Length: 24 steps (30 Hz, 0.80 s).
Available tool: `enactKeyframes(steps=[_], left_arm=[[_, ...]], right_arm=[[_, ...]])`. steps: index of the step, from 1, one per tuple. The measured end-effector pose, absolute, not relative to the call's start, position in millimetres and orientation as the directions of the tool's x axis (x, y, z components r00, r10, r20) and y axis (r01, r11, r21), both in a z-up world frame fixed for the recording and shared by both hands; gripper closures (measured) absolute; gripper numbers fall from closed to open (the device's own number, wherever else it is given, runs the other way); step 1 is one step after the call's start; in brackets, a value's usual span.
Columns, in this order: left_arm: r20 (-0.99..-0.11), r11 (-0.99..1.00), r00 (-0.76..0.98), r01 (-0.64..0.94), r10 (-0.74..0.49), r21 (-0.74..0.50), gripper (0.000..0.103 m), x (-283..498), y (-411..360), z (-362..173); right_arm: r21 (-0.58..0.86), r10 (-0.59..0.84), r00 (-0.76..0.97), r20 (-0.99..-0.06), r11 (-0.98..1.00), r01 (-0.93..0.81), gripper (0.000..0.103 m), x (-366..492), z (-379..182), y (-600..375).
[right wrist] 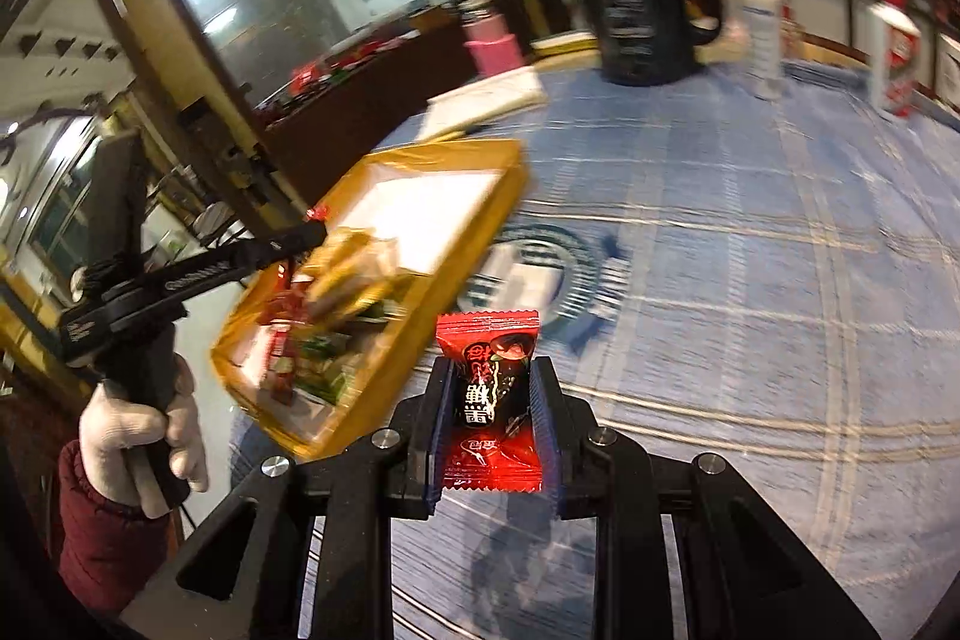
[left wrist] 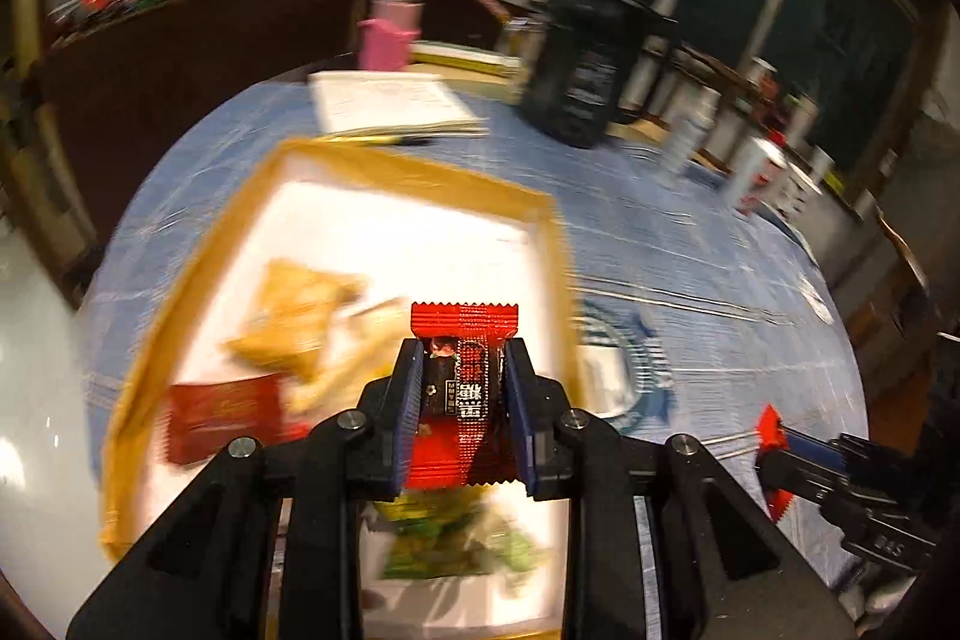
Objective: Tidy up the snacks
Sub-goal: 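Release red packet into tray with left tool while right tool releases its packet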
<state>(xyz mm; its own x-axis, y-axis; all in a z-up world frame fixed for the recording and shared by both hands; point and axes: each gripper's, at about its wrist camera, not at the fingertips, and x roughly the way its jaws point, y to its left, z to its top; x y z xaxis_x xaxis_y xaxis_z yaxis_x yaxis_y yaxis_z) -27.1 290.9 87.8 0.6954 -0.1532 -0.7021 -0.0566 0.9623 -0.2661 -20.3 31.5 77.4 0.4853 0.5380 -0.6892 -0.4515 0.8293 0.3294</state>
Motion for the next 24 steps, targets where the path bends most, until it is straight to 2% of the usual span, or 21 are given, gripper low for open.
enactKeyframes(steps=[9, 15, 18, 20, 22, 24], left_arm=[[-0.750, 0.958, 0.657, -0.157, -0.082, -0.242, 0.079, -25, 324, 57], [-0.742, 0.947, 0.663, -0.168, -0.097, -0.274, 0.078, -31, 336, 54], [-0.735, 0.943, 0.669, -0.164, -0.111, -0.291, 0.076, -37, 339, 56], [-0.724, 0.941, 0.679, -0.156, -0.119, -0.301, 0.073, -44, 340, 59], [-0.715, 0.941, 0.689, -0.157, -0.114, -0.301, 0.060, -50, 339, 63], [-0.698, 0.938, 0.707, -0.154, -0.114, -0.310, 0.057, -57, 338, 67]], right_arm=[[0.321, 0.574, 0.400, -0.715, 0.777, -0.541, 0.078, -2, 71, 129], [0.213, 0.482, 0.451, -0.751, 0.823, -0.526, 0.078, 37, 64, 170], [0.203, 0.449, 0.445, -0.775, 0.844, -0.497, 0.077, 60, 53, 180], [0.194, 0.432, 0.452, -0.781, 0.855, -0.482, 0.077, 70, 47, 184], [0.190, 0.430, 0.469, -0.771, 0.859, -0.475, 0.074, 77, 45, 186], [0.189, 0.432, 0.494, -0.755, 0.864, -0.468, 0.074, 81, 47, 185]])
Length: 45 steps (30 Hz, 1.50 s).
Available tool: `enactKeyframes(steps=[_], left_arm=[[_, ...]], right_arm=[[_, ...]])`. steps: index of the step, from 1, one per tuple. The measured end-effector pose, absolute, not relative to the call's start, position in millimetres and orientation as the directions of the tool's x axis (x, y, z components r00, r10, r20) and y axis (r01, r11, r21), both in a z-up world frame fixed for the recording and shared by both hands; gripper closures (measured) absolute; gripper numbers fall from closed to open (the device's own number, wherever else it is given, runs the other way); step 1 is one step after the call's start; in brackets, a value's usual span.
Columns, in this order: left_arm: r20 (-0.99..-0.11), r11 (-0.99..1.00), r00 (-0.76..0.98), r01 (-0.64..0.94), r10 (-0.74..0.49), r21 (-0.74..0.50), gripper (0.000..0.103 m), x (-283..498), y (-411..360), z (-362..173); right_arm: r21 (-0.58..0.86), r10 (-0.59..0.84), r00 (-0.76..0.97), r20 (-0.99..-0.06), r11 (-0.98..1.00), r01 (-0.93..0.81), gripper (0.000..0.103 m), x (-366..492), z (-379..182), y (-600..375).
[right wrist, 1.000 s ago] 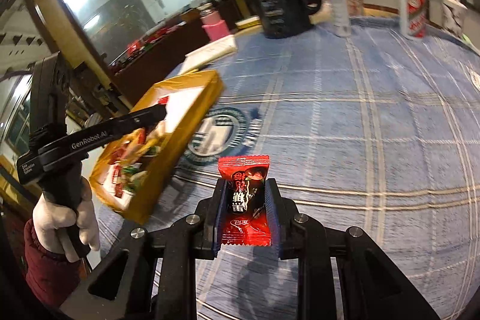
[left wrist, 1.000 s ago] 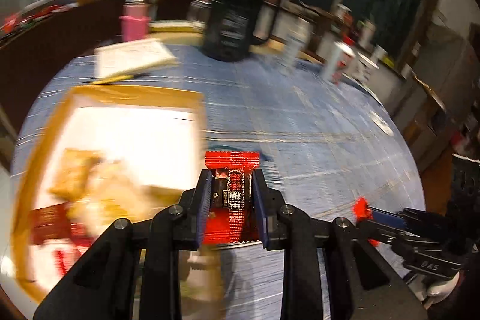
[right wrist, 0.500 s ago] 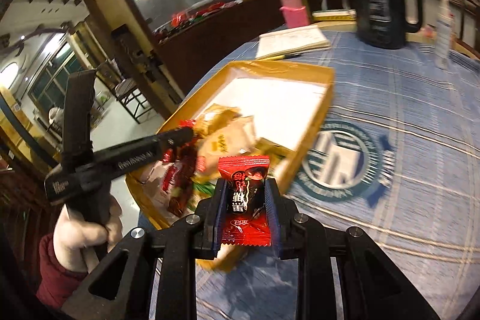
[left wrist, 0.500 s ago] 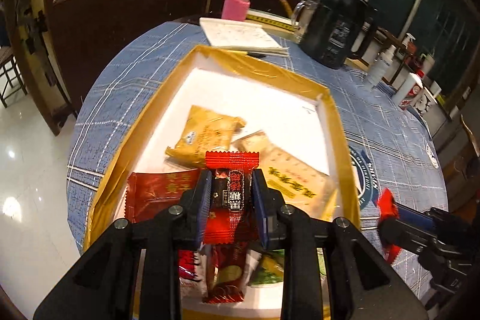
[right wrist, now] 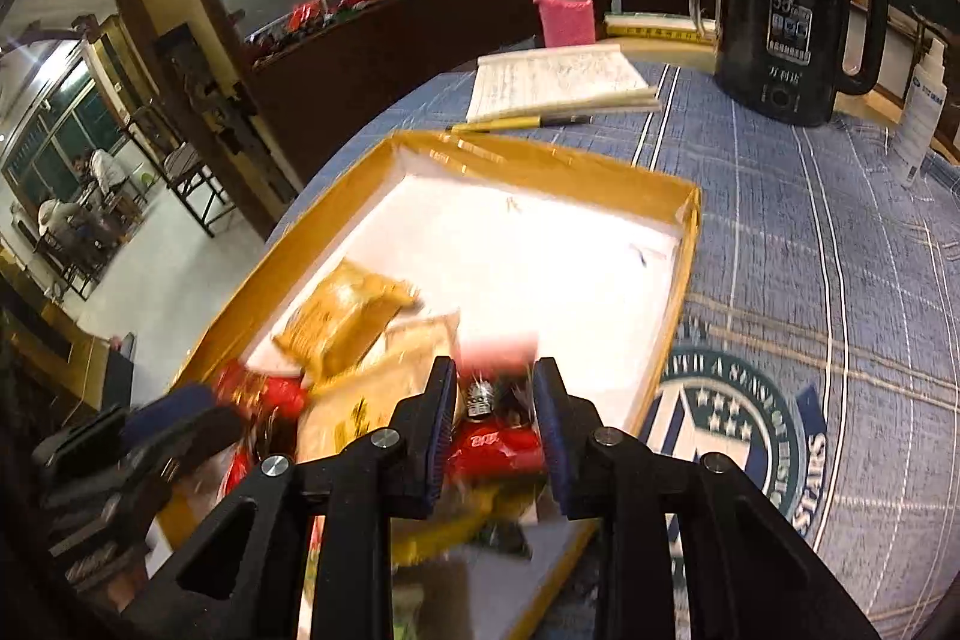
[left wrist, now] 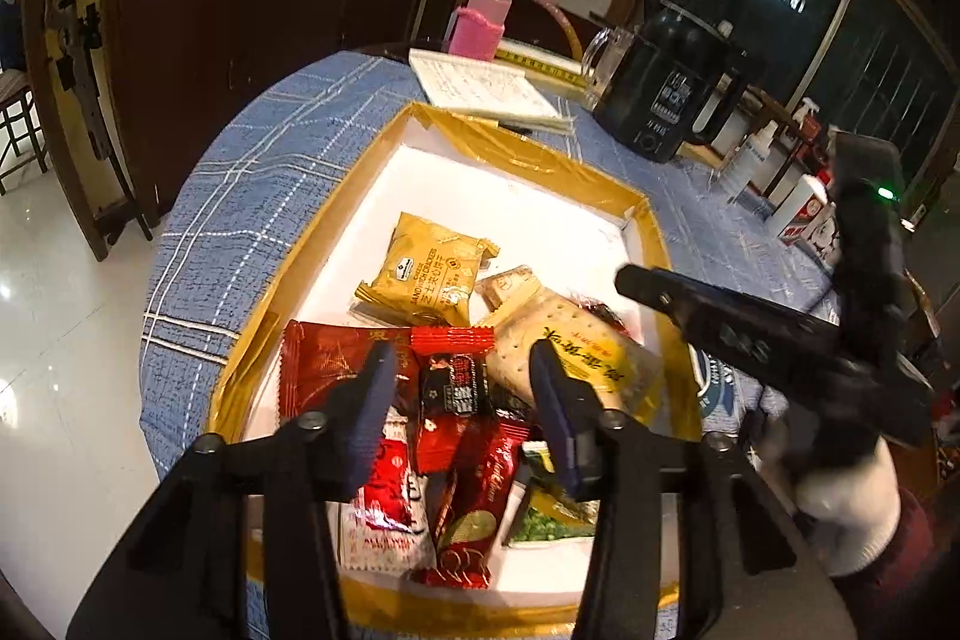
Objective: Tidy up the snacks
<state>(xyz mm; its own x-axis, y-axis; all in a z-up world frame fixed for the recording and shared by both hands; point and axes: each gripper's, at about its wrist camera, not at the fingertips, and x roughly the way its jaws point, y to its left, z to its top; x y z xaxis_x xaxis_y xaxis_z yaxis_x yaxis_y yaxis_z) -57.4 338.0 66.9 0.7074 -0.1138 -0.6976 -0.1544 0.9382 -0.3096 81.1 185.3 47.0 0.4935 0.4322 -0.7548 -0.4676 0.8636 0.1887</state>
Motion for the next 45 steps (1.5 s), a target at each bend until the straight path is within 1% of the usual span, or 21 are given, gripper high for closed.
enactKeyframes(steps=[1, 2, 8, 9, 13, 16, 19, 22, 25, 27, 33, 35, 36, 38, 42, 45], left_arm=[[-0.690, 0.938, 0.714, -0.151, -0.115, -0.312, 0.057, -61, 336, 69], [-0.685, 0.938, 0.719, -0.149, -0.114, -0.312, 0.057, -65, 334, 70], [-0.653, 0.949, 0.755, -0.152, -0.068, -0.275, 0.050, -86, 313, 82], [-0.644, 0.953, 0.764, -0.161, -0.044, -0.255, 0.047, -93, 306, 85], [-0.621, 0.962, 0.784, -0.189, 0.028, -0.196, 0.033, -112, 283, 96], [-0.599, 0.965, 0.799, -0.192, 0.049, -0.178, 0.029, -127, 266, 103], [-0.587, 0.970, 0.807, -0.194, 0.072, -0.147, 0.029, -139, 247, 108], [-0.572, 0.973, 0.810, -0.214, 0.128, -0.086, 0.028, -148, 226, 113], [-0.553, 0.973, 0.813, -0.229, 0.186, -0.009, 0.023, -158, 201, 115], [-0.541, 0.973, 0.815, -0.229, 0.205, 0.023, 0.023, -162, 188, 117], [-0.521, 0.977, 0.828, -0.202, 0.208, 0.068, 0.022, -168, 153, 124], [-0.513, 0.977, 0.832, -0.197, 0.211, 0.082, 0.021, -169, 143, 127], [-0.511, 0.977, 0.833, -0.197, 0.213, 0.086, 0.019, -169, 140, 128], [-0.509, 0.977, 0.834, -0.192, 0.212, 0.092, 0.019, -170, 132, 129], [-0.521, 0.977, 0.826, -0.181, 0.215, 0.115, 0.018, -167, 120, 126], [-0.537, 0.976, 0.816, -0.177, 0.216, 0.124, 0.018, -166, 119, 121]], right_arm=[[0.196, 0.437, 0.500, -0.748, 0.865, -0.462, 0.070, 82, 49, 184], [0.205, 0.443, 0.499, -0.745, 0.864, -0.461, 0.069, 82, 49, 183], [0.242, 0.480, 0.497, -0.723, 0.850, -0.468, 0.068, 53, 60, 161], [0.250, 0.489, 0.497, -0.717, 0.846, -0.472, 0.068, 45, 62, 156], [0.291, 0.537, 0.498, -0.681, 0.822, -0.489, 0.066, 5, 74, 128], [0.298, 0.559, 0.514, -0.651, 0.811, -0.504, 0.061, -23, 82, 108], [0.272, 0.558, 0.546, -0.625, 0.811, -0.518, 0.060, -53, 88, 86], [0.262, 0.552, 0.573, -0.606, 0.818, -0.512, 0.060, -74, 89, 65], [0.265, 0.552, 0.600, -0.579, 0.823, -0.502, 0.061, -92, 91, 36], [0.263, 0.545, 0.622, -0.563, 0.831, -0.490, 0.060, -101, 93, 20], [0.235, 0.499, 0.701, -0.510, 0.864, -0.445, 0.060, -126, 103, -27], [0.220, 0.477, 0.730, -0.490, 0.877, -0.426, 0.057, -135, 108, -42], [0.212, 0.467, 0.743, -0.480, 0.883, -0.418, 0.054, -139, 111, -48], [0.200, 0.454, 0.757, -0.470, 0.890, -0.409, 0.052, -144, 113, -55], [0.180, 0.443, 0.760, -0.475, 0.894, -0.409, 0.050, -150, 110, -56], [0.194, 0.463, 0.735, -0.495, 0.884, -0.426, 0.050, -150, 101, -50]])
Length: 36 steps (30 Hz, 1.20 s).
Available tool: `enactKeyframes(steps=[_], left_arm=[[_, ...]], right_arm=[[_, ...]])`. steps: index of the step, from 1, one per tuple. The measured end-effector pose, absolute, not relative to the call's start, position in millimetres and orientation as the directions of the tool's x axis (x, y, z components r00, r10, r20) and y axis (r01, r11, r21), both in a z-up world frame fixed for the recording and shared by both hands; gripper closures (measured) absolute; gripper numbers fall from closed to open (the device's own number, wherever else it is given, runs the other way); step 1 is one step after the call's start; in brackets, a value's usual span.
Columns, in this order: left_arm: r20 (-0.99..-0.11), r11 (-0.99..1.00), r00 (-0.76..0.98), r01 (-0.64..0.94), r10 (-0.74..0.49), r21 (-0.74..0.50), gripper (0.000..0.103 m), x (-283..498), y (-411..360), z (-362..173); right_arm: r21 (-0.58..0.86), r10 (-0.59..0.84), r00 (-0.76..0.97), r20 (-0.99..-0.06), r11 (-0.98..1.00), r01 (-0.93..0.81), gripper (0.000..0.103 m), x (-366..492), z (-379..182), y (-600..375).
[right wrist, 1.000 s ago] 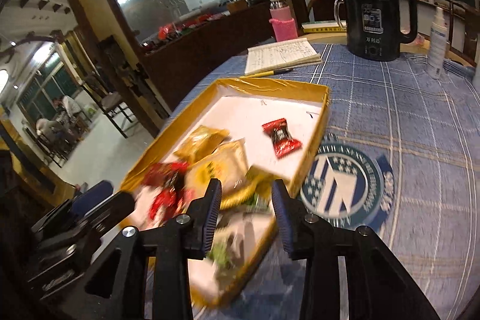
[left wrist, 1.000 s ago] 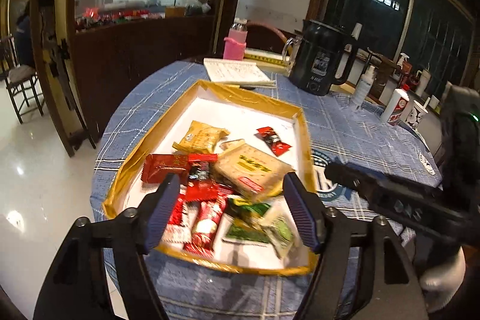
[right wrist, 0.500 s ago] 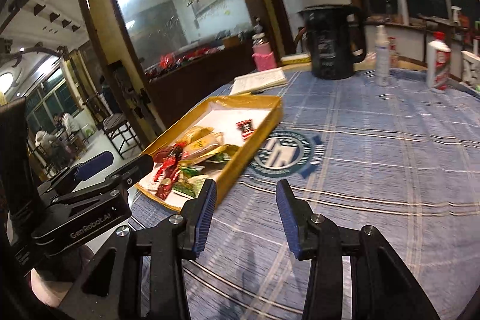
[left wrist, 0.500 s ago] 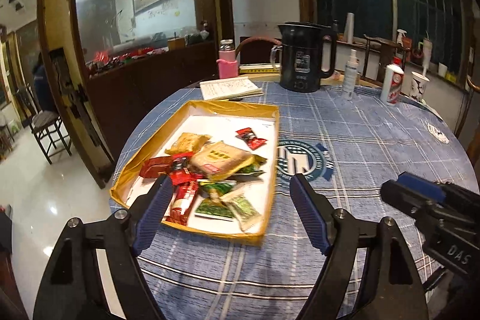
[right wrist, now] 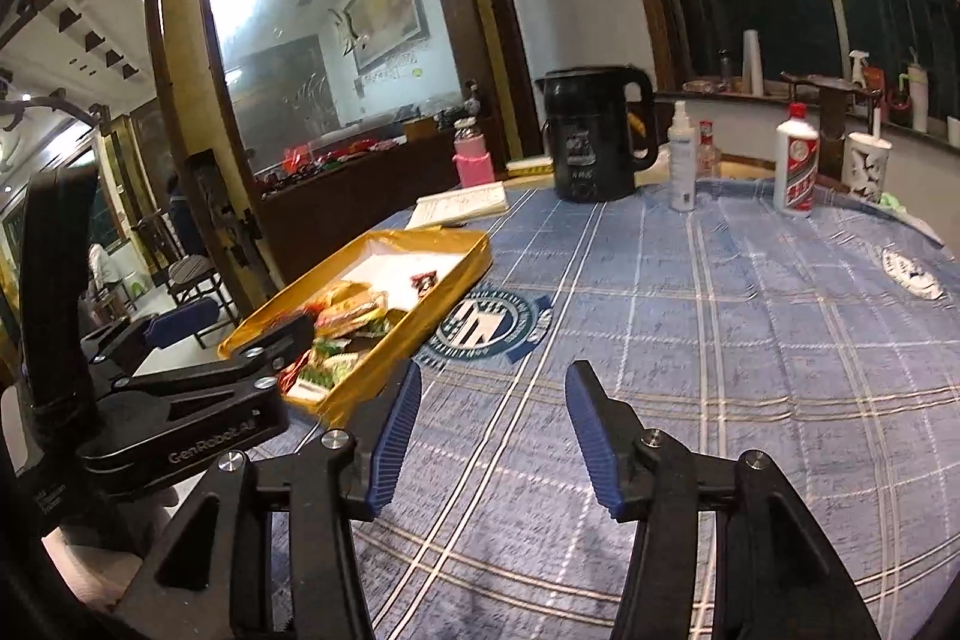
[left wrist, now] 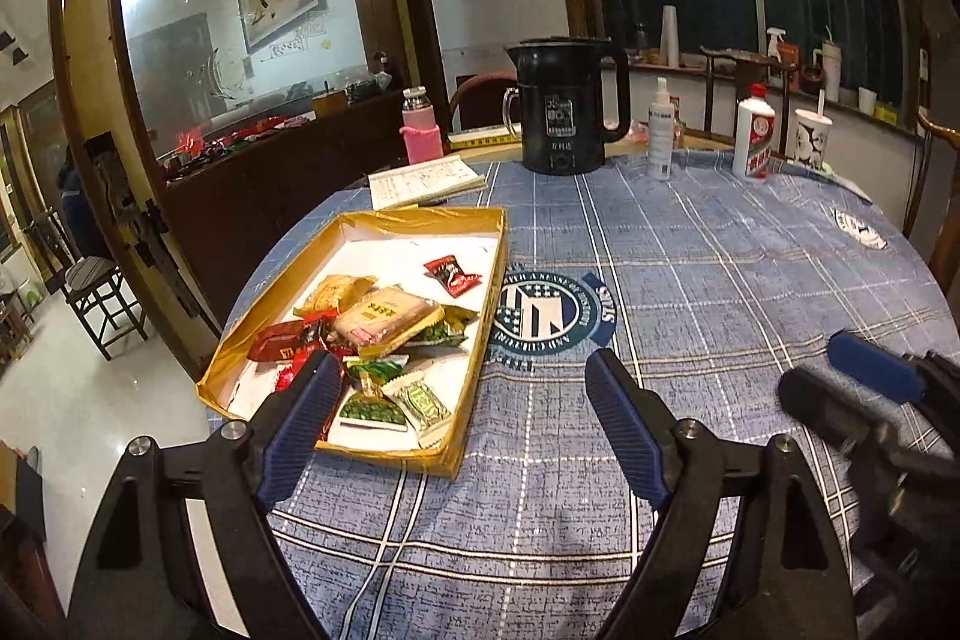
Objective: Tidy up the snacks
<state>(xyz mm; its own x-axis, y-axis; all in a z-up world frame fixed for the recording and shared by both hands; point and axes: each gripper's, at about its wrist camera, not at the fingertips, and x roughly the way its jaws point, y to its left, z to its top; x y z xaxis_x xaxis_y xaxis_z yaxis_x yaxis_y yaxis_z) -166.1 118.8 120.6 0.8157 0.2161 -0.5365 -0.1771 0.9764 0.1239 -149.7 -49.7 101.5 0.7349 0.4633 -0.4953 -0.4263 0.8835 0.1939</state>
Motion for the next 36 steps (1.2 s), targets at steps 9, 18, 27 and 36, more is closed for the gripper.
enactKeyframes(steps=[9, 18, 27, 36], left_arm=[[-0.588, 0.978, 0.784, -0.190, 0.200, 0.079, 0.018, -164, 139, 102], [-0.616, 0.975, 0.762, -0.216, 0.198, 0.046, 0.018, -163, 162, 88], [-0.629, 0.973, 0.753, -0.231, 0.193, 0.021, 0.018, -164, 178, 79], [-0.637, 0.971, 0.748, -0.239, 0.186, 0.004, 0.018, -165, 191, 72]], right_arm=[[0.198, 0.486, 0.648, -0.586, 0.862, -0.467, 0.050, -150, 71, -10], [0.177, 0.477, 0.620, -0.623, 0.858, -0.482, 0.050, -148, 60, 19], [0.156, 0.469, 0.601, -0.647, 0.853, -0.498, 0.050, -150, 54, 40], [0.142, 0.462, 0.588, -0.664, 0.850, -0.507, 0.050, -150, 49, 54]])
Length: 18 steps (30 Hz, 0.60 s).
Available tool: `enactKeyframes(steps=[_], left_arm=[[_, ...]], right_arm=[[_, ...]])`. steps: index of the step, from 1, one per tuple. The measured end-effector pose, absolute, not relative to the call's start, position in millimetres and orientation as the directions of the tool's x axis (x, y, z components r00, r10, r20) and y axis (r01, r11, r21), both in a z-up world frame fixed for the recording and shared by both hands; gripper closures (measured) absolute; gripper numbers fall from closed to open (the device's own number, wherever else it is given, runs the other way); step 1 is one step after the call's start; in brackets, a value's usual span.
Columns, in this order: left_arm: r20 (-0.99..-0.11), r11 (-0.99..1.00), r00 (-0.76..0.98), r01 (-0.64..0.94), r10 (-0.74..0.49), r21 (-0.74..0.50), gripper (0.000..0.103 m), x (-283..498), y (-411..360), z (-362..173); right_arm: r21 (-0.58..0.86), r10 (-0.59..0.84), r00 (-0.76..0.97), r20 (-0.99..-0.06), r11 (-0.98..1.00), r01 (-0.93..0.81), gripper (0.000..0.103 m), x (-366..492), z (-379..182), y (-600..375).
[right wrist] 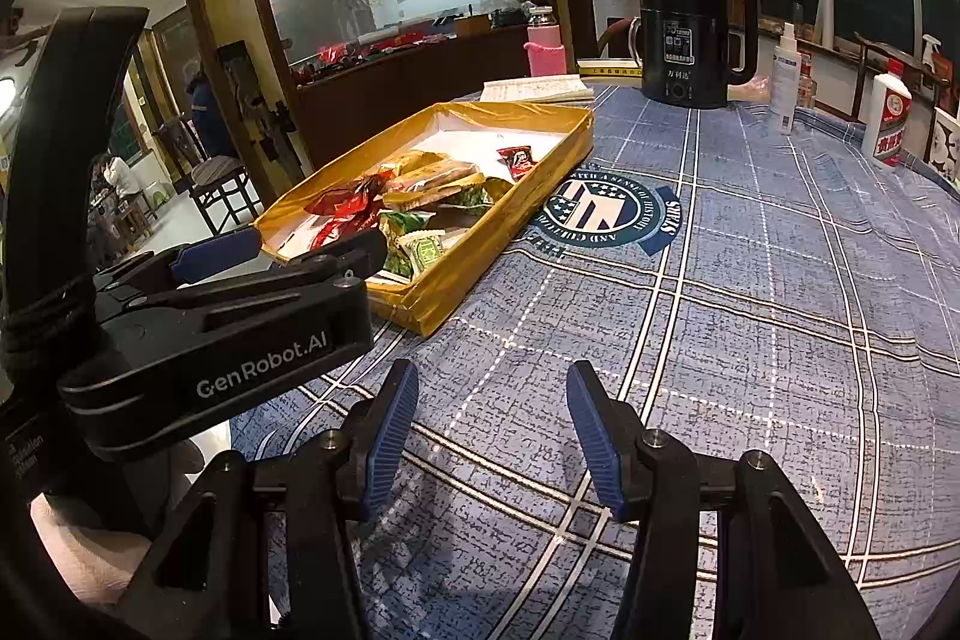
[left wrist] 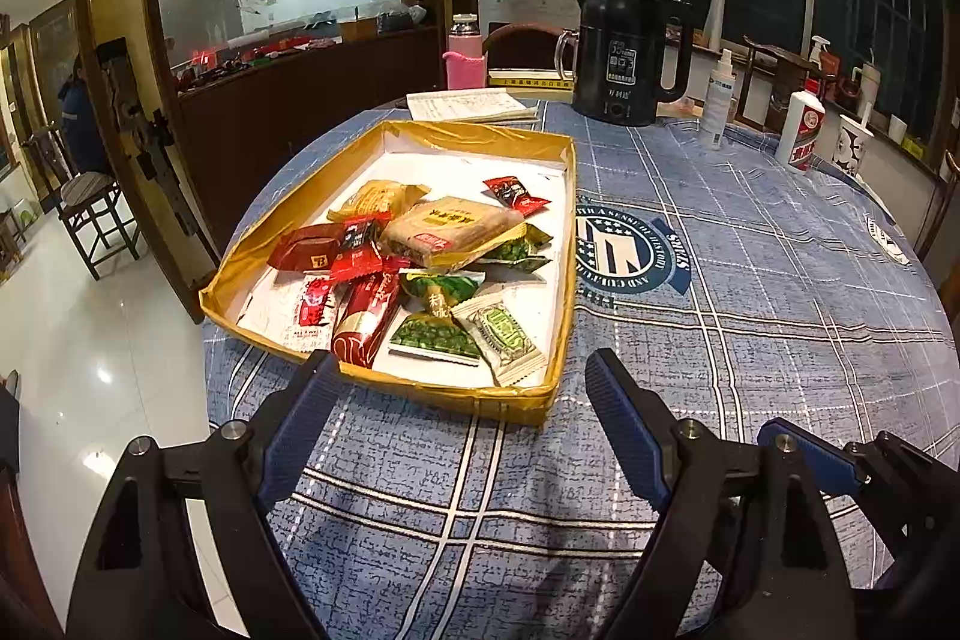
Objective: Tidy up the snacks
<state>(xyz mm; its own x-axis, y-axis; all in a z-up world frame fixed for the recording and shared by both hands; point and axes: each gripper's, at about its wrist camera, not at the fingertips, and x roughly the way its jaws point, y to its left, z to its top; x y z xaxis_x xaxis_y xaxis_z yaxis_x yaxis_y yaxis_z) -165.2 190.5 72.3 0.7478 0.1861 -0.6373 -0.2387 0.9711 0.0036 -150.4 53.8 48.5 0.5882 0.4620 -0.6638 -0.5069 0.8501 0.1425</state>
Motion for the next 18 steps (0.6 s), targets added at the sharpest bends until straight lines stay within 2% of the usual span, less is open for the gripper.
enactKeyframes(steps=[18], left_arm=[[-0.655, 0.972, 0.739, -0.232, 0.159, -0.026, 0.018, -166, 202, 63]], right_arm=[[0.123, 0.454, 0.573, -0.682, 0.844, -0.522, 0.049, -153, 43, 71]])
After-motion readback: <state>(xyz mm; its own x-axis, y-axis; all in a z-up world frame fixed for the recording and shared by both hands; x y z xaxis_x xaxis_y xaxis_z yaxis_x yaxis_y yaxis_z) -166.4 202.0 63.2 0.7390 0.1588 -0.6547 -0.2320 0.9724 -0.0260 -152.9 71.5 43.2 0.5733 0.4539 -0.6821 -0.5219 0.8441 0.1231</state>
